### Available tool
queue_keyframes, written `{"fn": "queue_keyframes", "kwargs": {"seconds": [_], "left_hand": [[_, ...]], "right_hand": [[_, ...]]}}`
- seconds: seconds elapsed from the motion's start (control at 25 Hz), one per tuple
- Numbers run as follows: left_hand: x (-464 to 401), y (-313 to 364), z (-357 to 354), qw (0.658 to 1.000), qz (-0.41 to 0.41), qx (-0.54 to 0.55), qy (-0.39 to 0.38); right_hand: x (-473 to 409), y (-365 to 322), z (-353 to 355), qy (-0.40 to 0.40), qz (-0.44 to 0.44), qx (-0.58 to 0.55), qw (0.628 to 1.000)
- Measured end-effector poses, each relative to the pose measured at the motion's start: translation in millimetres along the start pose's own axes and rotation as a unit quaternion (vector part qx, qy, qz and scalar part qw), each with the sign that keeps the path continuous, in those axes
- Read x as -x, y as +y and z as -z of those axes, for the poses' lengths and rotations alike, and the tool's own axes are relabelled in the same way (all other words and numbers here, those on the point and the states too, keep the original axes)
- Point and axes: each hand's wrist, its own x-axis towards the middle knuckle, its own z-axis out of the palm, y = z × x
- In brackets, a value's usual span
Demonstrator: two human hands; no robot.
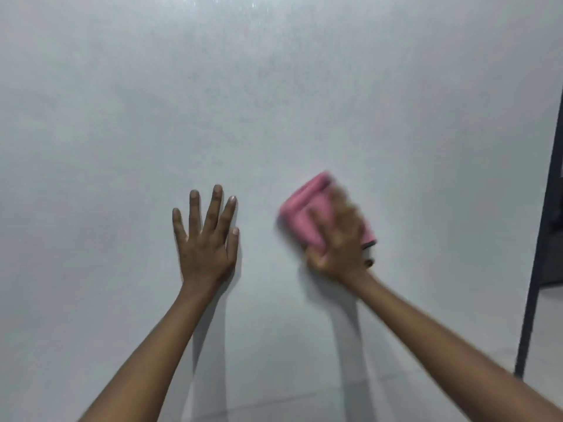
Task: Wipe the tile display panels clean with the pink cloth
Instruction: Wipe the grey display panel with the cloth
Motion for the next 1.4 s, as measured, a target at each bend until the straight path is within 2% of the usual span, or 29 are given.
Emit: {"fn": "queue_keyframes", "kwargs": {"seconds": [0.04, 0.08, 0.12, 0.16, 0.2, 0.28, 0.36, 0.4, 0.48, 0.52, 0.6, 0.64, 0.68, 0.72, 0.76, 0.8, 0.84, 0.88, 0.92, 0.96, 1.04, 1.08, 1.16, 1.2, 1.24, 1.28, 1.32, 1.36, 1.4], "left_hand": [[-3.1, -0.5, 1.1, 1.0, -0.003, -0.001, -0.005], [-5.7, -2.1, 3.3, 1.0, -0.005, 0.003, -0.015], [-7.8, -4.1, 6.0, 1.0, -0.006, 0.012, -0.022], [-5.8, -5.3, 8.5, 0.999, -0.004, 0.026, -0.027], [0.6, -6.3, 9.7, 0.999, 0.004, 0.04, -0.025], [28.7, -3.6, 9.1, 0.998, 0.03, 0.062, -0.01], [66.4, 5.8, 2.7, 0.997, 0.041, 0.064, -0.014], [80.0, 9.8, -3.4, 0.998, 0.038, 0.051, -0.021], [91.3, 12.8, -16.0, 0.999, 0.036, 0.019, -0.027], [91.4, 12.5, -20.4, 0.999, 0.038, 0.013, -0.023], [93.3, 11.2, -23.8, 0.999, 0.039, 0.01, -0.015], [95.3, 12.0, -23.4, 0.999, 0.039, 0.008, -0.009], [96.4, 13.2, -22.9, 0.999, 0.038, 0.007, -0.006], [96.7, 14.4, -22.0, 0.999, 0.036, 0.006, -0.009], [95.3, 14.2, -20.7, 0.999, 0.034, 0.006, -0.015], [93.3, 12.8, -19.2, 0.999, 0.032, 0.006, -0.022], [91.4, 11.6, -17.2, 0.999, 0.035, 0.008, -0.027], [90.8, 11.3, -15.3, 0.998, 0.044, 0.019, -0.031], [91.6, 14.0, -14.6, 0.997, 0.054, 0.039, -0.033], [94.1, 21.4, -14.6, 0.995, 0.058, 0.066, -0.037], [104.1, 47.7, -16.9, 0.993, 0.023, 0.109, -0.049], [111.5, 61.5, -21.2, 0.991, 0.0, 0.117, -0.058], [128.0, 79.6, -36.0, 0.994, -0.011, 0.085, -0.063], [134.4, 82.7, -43.3, 0.997, -0.007, 0.058, -0.057], [139.8, 83.4, -49.0, 0.998, -0.004, 0.036, -0.046], [146.1, 83.2, -52.8, 0.999, -0.001, 0.021, -0.038], [150.8, 82.2, -54.6, 0.999, -0.001, 0.01, -0.03], [152.6, 81.7, -55.6, 1.0, -0.001, -0.001, -0.025], [152.0, 83.1, -56.4, 1.0, 0.001, -0.006, -0.024]], "right_hand": [[45.0, -33.6, -10.4, -0.085, 0.146, -0.01, 0.986], [87.1, -61.4, -13.8, -0.181, 0.288, -0.019, 0.94], [119.2, -78.5, -13.9, -0.26, 0.389, -0.021, 0.884], [135.7, -85.1, -11.9, -0.306, 0.428, -0.018, 0.85], [134.9, -78.9, -9.8, -0.309, 0.418, -0.021, 0.854], [100.1, -43.2, 0.7, -0.225, 0.29, -0.016, 0.93], [46.4, 18.6, 20.8, -0.092, 0.1, 0.027, 0.99], [17.3, 53.4, 35.1, -0.044, 0.005, 0.039, 0.998], [-19.9, 93.8, 57.5, 0.046, -0.171, 0.014, 0.984], [-20.9, 97.5, 56.9, 0.078, -0.22, 0.011, 0.972], [12.7, 72.3, 38.8, 0.081, -0.229, 0.026, 0.97], [43.3, 45.6, 28.0, 0.046, -0.191, 0.031, 0.98], [78.5, 13.0, 17.1, -0.011, -0.114, 0.024, 0.993], [117.8, -19.0, 7.0, -0.095, 0.007, 0.004, 0.995], [156.6, -48.4, -0.8, -0.184, 0.158, 0.001, 0.97], [187.4, -73.9, -3.0, -0.267, 0.292, -0.002, 0.918], [207.2, -90.4, -1.8, -0.333, 0.371, -0.004, 0.867], [214.2, -94.9, 1.1, -0.367, 0.391, -0.007, 0.844], [209.0, -85.1, 3.5, -0.36, 0.377, -0.018, 0.853], [192.1, -69.0, 9.5, -0.33, 0.324, -0.033, 0.886], [147.8, -12.5, 29.4, -0.223, 0.147, -0.021, 0.963], [125.8, 29.6, 43.1, -0.157, 0.044, -0.007, 0.987], [82.2, 104.2, 76.6, -0.053, -0.177, 0.012, 0.983], [71.1, 124.7, 84.7, -0.007, -0.261, -0.001, 0.965], [71.4, 131.7, 86.0, 0.024, -0.306, -0.007, 0.952], [84.1, 126.9, 80.6, 0.037, -0.307, 0.0, 0.951], [106.4, 111.0, 72.7, 0.027, -0.27, 0.006, 0.962], [138.1, 84.5, 63.7, -0.014, -0.207, 0.002, 0.978], [179.8, 57.1, 53.9, -0.089, -0.097, -0.019, 0.991]]}}
